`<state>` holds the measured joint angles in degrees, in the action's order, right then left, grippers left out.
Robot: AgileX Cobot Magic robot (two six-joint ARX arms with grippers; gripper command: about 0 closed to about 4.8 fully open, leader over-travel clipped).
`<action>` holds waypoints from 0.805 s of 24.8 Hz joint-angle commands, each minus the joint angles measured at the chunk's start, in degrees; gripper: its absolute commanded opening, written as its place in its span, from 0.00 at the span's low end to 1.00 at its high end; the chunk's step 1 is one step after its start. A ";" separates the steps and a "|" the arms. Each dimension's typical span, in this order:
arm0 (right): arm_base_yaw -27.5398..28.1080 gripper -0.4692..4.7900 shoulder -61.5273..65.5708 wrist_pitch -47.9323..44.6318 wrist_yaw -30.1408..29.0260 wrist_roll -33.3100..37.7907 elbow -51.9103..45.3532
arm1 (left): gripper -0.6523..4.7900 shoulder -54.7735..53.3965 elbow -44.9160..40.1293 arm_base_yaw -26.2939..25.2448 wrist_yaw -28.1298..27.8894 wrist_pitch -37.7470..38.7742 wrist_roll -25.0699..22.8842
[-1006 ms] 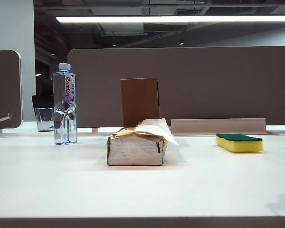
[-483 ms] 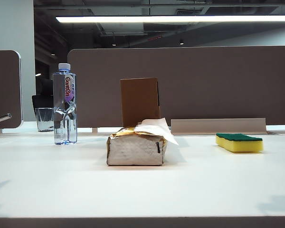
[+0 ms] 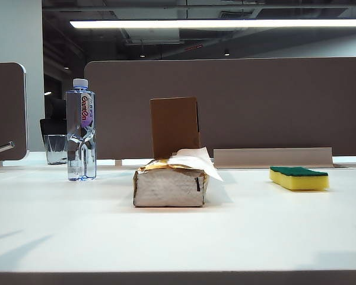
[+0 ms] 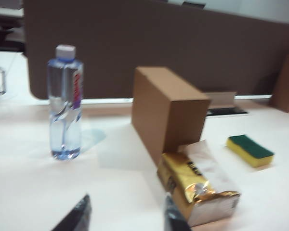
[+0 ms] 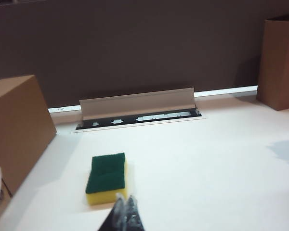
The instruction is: Move the sponge from right to left to wipe the table, avoiding obstacles on the table, and finally reaching the bottle of mineral water.
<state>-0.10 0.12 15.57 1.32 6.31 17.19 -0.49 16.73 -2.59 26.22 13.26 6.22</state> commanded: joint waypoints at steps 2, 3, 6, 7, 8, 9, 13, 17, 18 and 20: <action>-0.02 0.07 1.09 3.02 -0.46 3.56 2.93 | 0.48 -0.24 2.01 0.00 3.50 0.20 3.76; -0.02 0.07 2.01 3.23 -1.38 4.15 3.63 | 0.48 -0.37 2.36 0.00 4.04 0.79 4.15; 0.00 0.08 7.67 4.87 -3.89 4.42 8.63 | 0.48 -0.98 3.13 0.02 4.94 1.84 4.35; 0.00 0.10 9.62 5.18 -4.04 4.42 10.16 | 0.48 -1.07 3.28 0.02 5.18 2.08 4.35; 0.00 0.12 11.15 5.51 -4.04 4.44 11.43 | 0.48 -1.22 3.37 0.02 5.81 2.14 4.37; 0.00 0.14 13.20 5.70 -4.24 4.44 13.00 | 0.48 -1.44 3.43 0.02 6.27 2.23 4.39; 0.04 0.21 24.76 5.68 -10.80 5.16 20.20 | 0.48 -2.95 5.35 0.02 8.76 3.41 5.07; 0.04 0.55 34.23 6.34 -14.08 8.57 25.29 | 0.48 -4.74 7.48 0.02 9.11 3.78 5.05; 0.07 0.64 36.26 6.80 -14.21 8.87 26.38 | 0.48 -5.49 8.07 0.02 9.97 4.00 4.98; 0.07 0.76 40.89 8.33 -14.91 8.90 29.11 | 0.48 -7.06 9.11 0.02 12.02 4.44 5.01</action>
<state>-0.08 38.98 22.76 -12.71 14.68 44.71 -6.55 24.97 -2.57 35.92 17.45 11.27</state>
